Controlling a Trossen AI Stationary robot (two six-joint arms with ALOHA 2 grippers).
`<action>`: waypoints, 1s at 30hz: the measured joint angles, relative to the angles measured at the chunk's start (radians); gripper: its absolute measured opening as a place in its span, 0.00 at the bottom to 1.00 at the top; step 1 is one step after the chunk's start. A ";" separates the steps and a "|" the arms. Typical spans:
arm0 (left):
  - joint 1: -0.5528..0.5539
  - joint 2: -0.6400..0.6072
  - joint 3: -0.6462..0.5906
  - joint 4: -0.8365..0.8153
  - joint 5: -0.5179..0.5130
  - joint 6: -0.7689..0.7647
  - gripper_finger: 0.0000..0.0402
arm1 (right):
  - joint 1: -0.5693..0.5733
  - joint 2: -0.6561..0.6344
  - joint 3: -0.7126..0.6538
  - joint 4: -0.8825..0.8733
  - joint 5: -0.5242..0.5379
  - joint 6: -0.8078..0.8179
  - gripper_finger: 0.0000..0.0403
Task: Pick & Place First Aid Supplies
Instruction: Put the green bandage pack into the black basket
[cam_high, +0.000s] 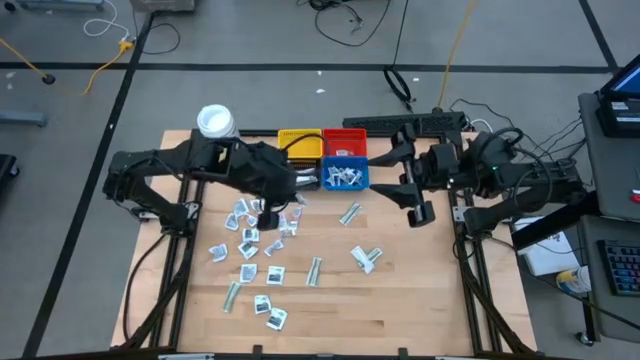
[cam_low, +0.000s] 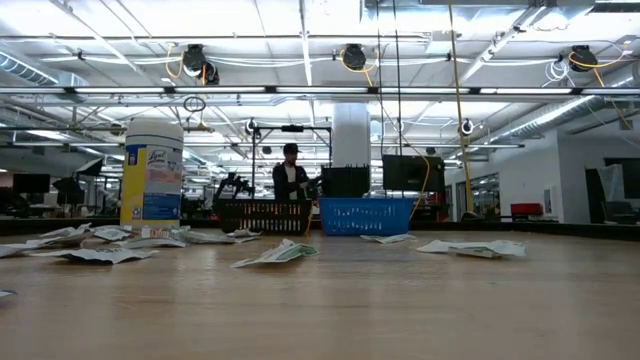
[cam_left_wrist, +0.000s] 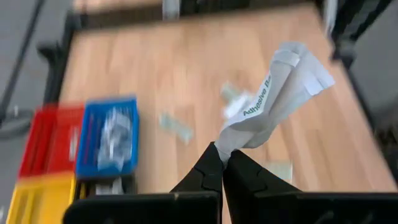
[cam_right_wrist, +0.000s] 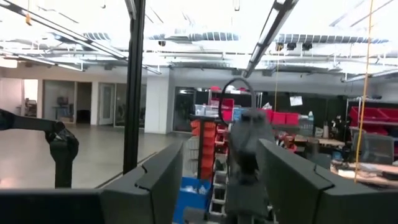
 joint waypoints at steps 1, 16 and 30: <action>0.009 0.000 0.000 -0.044 0.000 0.000 0.00 | 0.000 -0.001 0.000 0.001 0.000 -0.007 0.50; 0.289 0.160 0.000 -0.262 -0.032 0.231 0.00 | 0.000 -0.003 0.000 0.003 0.000 -0.013 0.49; 0.546 0.355 0.000 -0.259 -0.113 0.417 0.00 | 0.000 -0.003 0.000 0.004 0.000 -0.165 0.49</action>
